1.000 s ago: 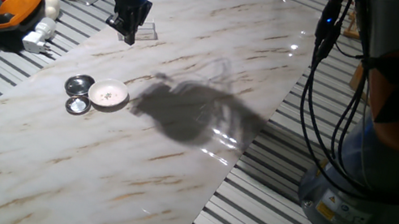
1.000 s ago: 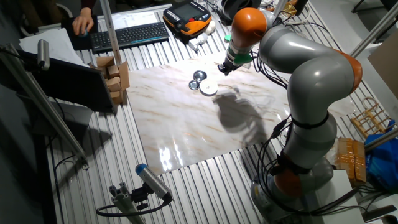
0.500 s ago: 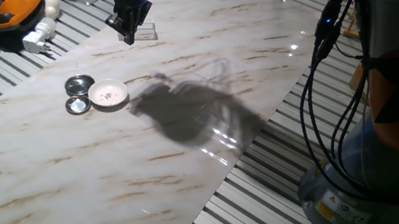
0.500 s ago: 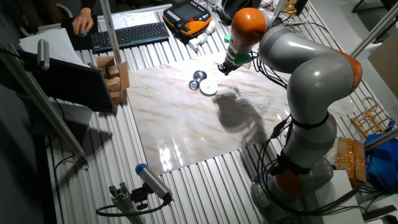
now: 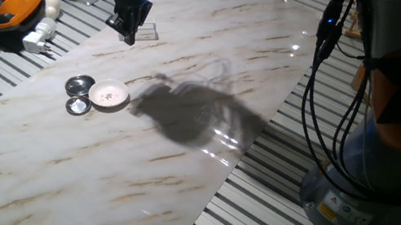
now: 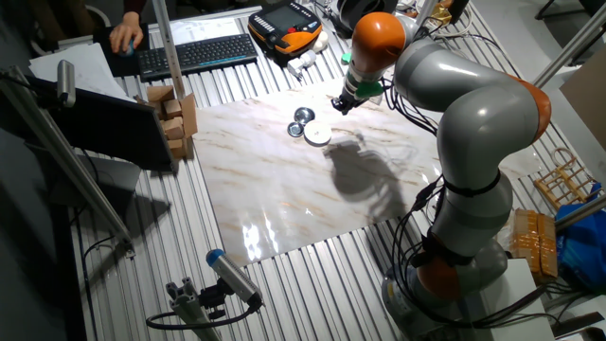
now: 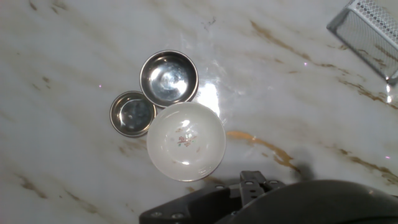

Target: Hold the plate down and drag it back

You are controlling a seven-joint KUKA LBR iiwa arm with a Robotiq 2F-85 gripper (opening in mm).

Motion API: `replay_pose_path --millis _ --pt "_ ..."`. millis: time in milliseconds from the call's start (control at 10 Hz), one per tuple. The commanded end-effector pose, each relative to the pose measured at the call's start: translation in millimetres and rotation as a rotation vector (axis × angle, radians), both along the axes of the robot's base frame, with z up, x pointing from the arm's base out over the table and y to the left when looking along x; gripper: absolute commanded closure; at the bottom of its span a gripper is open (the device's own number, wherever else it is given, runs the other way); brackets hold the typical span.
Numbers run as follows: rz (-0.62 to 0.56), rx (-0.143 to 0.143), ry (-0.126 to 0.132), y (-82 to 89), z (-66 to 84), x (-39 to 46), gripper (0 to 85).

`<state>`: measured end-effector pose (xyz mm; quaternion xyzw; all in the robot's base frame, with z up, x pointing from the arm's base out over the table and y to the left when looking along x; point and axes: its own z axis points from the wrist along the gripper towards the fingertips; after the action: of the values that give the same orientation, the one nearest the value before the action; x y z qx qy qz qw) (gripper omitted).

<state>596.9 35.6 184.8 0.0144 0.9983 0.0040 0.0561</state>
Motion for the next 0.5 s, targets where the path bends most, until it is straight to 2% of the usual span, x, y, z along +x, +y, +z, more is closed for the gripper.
replay_pose_path --millis 0,400 --pt "0.0 0.002 0.0 0.1 -0.1 0.1 85.0" --pt "-0.002 0.002 0.0 0.3 -1.7 0.9 85.0"
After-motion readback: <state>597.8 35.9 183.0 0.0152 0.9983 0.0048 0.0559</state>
